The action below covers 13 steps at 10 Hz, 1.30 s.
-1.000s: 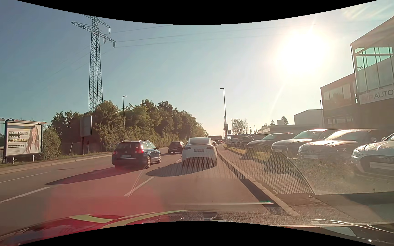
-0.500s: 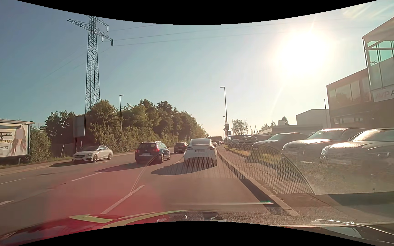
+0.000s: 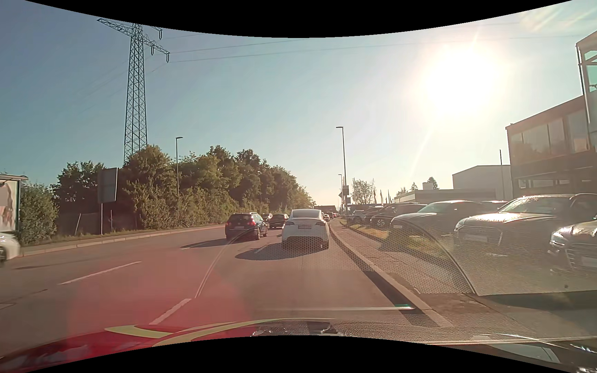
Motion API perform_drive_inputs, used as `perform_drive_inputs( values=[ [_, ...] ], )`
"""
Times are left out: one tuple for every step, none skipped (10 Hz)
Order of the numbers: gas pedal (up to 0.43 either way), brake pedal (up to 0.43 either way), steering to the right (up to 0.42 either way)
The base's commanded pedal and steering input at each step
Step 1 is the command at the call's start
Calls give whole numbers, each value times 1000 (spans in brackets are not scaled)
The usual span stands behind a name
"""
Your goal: Follow the waypoints while adhering to traffic rules and regulations
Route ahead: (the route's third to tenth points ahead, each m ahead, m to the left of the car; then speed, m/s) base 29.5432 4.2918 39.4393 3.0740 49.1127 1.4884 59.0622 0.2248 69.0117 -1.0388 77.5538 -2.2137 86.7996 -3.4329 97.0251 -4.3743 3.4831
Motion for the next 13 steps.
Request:
perform_drive_inputs(
  values=[
    [0, 0, 3],
    [0, 0, 3],
    [0, 0, 3],
    [0, 0, 3],
    [0, 0, 4],
    [0, 0, 6],
    [0, 0, 6],
    [0, 0, 6],
    [0, 0, 6],
    [0, 0, 6],
    [0, 0, 6],
    [0, 0, 6],
    [0, 0, 6]
  ],
)
